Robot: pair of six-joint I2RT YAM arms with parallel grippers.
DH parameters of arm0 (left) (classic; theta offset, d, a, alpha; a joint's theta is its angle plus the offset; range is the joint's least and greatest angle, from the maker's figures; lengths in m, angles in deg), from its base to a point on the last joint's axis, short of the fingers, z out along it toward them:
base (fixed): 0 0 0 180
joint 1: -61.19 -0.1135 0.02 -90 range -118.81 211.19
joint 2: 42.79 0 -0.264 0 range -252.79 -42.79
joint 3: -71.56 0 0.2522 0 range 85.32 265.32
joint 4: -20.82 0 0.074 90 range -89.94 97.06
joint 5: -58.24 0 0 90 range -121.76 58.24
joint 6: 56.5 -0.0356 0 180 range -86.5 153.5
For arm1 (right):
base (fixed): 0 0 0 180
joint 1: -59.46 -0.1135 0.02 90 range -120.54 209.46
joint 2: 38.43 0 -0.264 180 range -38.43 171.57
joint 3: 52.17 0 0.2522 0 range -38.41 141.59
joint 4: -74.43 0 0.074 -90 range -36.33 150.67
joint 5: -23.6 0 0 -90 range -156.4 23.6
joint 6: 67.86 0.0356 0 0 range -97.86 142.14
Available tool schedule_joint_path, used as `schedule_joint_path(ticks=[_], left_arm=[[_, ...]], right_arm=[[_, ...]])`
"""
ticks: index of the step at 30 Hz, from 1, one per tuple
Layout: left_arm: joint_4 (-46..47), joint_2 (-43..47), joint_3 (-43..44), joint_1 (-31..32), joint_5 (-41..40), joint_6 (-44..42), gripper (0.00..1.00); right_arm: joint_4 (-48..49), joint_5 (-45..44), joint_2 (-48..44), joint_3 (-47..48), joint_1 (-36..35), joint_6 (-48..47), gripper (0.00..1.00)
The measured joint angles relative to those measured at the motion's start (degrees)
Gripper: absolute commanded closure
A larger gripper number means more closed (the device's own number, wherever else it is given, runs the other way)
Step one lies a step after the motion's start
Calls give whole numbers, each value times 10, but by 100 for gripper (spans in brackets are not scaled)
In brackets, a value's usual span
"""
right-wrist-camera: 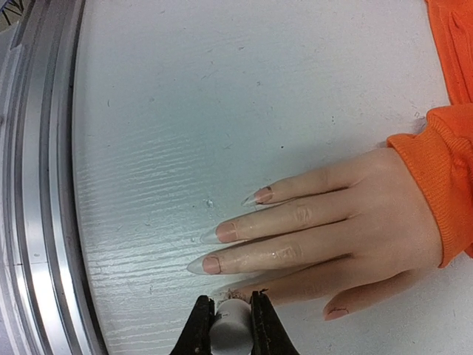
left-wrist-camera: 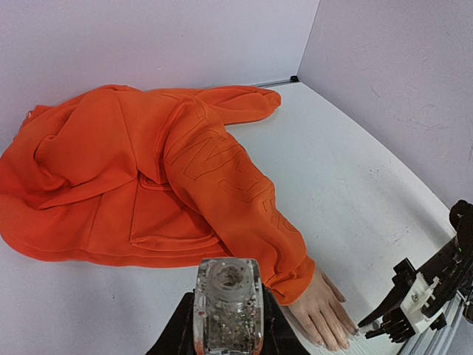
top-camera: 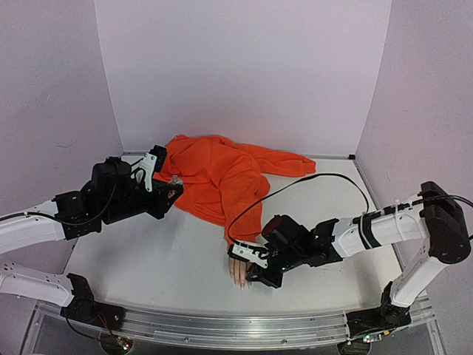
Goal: Paint the nails
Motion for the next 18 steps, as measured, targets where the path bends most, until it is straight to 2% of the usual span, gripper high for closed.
schedule_joint_path(ticks=[18], left_arm=[[0, 8, 0, 0, 0, 0, 100]], right_arm=[[0, 15, 6, 0, 0, 0, 100]])
